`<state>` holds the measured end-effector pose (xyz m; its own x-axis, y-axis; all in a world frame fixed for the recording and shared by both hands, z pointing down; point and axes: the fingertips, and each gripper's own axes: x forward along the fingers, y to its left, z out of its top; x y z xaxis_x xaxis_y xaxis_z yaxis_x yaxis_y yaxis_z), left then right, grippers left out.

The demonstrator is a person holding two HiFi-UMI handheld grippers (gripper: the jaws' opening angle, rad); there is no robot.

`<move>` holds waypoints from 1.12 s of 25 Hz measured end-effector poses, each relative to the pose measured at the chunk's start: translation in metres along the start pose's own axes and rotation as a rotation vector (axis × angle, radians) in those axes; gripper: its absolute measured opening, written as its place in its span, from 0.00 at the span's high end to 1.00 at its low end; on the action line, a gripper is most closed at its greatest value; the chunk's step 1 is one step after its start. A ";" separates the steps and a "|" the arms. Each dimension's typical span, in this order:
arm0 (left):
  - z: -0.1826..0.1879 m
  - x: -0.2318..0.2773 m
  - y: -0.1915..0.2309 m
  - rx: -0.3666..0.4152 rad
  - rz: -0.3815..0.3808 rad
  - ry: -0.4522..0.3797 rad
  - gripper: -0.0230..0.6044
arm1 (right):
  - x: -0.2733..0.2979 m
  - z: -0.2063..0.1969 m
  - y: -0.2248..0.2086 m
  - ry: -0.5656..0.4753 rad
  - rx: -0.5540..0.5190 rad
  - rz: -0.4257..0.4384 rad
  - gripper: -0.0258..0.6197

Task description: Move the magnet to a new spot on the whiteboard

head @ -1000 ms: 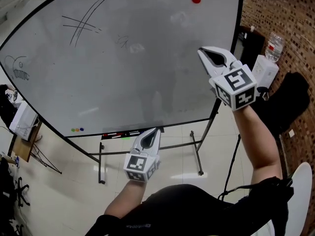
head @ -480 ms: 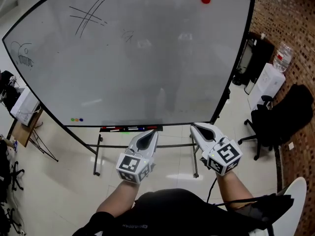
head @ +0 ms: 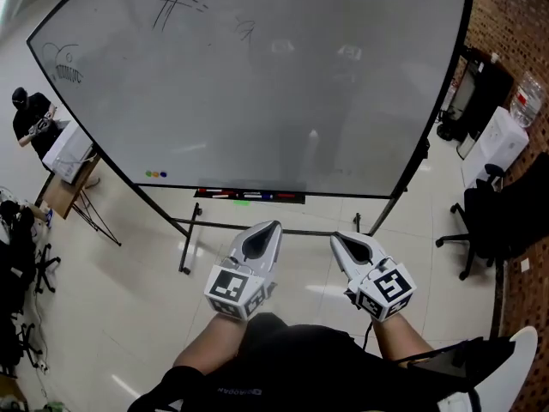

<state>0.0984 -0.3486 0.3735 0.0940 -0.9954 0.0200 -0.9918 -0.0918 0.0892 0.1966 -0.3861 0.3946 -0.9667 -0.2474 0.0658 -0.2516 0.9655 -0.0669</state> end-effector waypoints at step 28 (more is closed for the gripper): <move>-0.027 -0.257 0.154 -0.073 -0.150 0.017 0.94 | 0.081 -0.035 0.301 0.022 0.086 -0.151 0.95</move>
<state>-0.0757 -0.1064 0.4093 0.2422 -0.9701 0.0175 -0.9577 -0.2362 0.1643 0.0440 -0.1128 0.4148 -0.9164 -0.3868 0.1031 -0.3983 0.9066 -0.1390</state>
